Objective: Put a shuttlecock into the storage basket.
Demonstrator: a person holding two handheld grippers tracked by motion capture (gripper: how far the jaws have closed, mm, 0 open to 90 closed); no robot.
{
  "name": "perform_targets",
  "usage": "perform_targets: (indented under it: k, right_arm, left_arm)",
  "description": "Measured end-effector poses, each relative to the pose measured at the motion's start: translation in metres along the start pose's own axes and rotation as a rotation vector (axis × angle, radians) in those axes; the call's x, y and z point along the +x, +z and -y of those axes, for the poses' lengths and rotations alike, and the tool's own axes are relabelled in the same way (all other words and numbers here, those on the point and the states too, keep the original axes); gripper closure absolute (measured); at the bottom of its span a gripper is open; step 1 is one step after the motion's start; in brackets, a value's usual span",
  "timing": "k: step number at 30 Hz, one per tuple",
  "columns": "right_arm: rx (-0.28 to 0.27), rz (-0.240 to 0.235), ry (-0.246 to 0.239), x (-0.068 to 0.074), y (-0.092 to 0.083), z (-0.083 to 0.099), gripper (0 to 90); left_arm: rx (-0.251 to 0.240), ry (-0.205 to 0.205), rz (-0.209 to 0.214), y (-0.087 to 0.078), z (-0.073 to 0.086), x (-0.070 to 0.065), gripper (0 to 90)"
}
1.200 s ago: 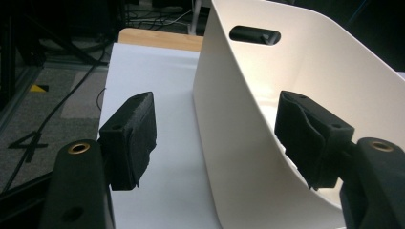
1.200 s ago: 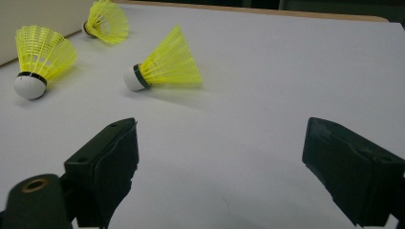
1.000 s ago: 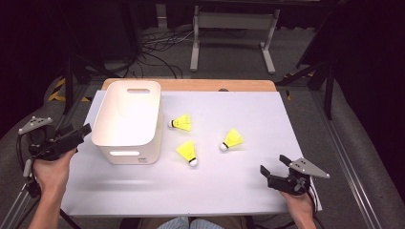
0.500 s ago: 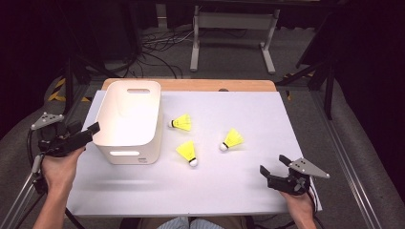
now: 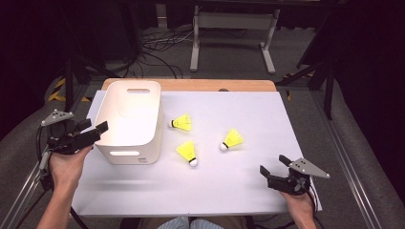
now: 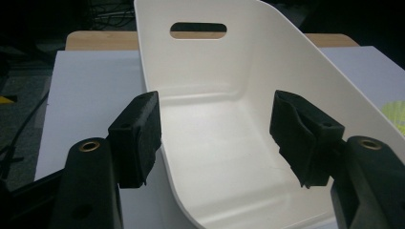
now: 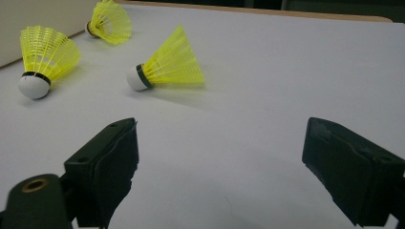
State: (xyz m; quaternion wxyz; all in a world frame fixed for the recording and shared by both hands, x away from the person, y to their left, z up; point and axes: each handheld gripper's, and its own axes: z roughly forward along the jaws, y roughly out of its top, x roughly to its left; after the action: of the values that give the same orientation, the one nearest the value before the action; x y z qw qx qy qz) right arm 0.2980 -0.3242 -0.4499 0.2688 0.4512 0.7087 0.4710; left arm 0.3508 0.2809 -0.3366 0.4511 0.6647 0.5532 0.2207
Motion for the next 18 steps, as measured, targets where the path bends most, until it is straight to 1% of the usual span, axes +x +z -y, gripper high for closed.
perform_targets:
  k: [3, 5, 8, 13, 18]
  right_arm:
    - [0.001, -0.001, -0.002, 0.0, 0.0, 0.0, 12.4]
    - [0.001, -0.001, -0.002, 0.001, 0.0, 0.0, 12.4]
    - [0.0, -0.001, -0.002, 0.001, 0.0, 0.0, 12.4]
    - [0.002, -0.004, -0.004, 0.001, 0.0, 0.0, 12.4]
    - [0.001, -0.006, -0.004, 0.001, 0.0, 0.0, 12.4]
  left_arm:
    - [0.01, 0.006, 0.016, 0.004, -0.002, -0.006, 36.4]
    - [0.016, 0.013, 0.021, 0.005, -0.003, -0.008, 36.4]
    - [0.02, 0.014, 0.02, 0.006, -0.003, -0.01, 36.4]
    - [0.024, 0.018, 0.042, 0.009, -0.004, -0.015, 35.7]
    - [0.028, 0.026, 0.05, 0.011, -0.006, -0.021, 34.8]
